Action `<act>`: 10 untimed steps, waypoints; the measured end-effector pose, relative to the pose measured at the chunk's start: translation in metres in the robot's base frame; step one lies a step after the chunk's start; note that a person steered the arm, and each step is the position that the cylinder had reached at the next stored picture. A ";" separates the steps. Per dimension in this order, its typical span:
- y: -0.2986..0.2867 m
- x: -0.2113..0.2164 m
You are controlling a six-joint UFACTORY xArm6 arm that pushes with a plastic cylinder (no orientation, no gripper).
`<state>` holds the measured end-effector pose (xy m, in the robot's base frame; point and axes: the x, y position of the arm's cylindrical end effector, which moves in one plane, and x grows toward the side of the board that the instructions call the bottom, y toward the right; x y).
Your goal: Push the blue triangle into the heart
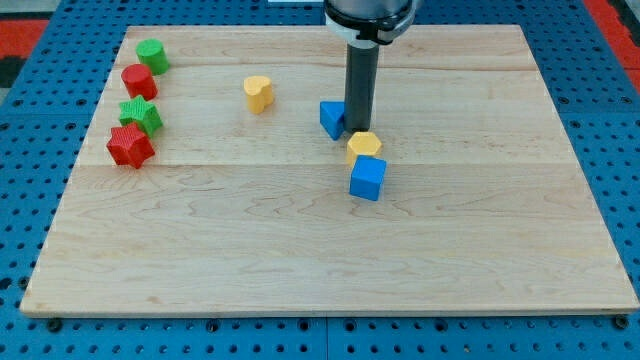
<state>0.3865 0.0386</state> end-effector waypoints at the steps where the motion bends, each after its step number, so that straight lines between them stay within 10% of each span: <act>1: 0.021 -0.001; 10: -0.085 -0.038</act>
<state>0.3484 -0.0468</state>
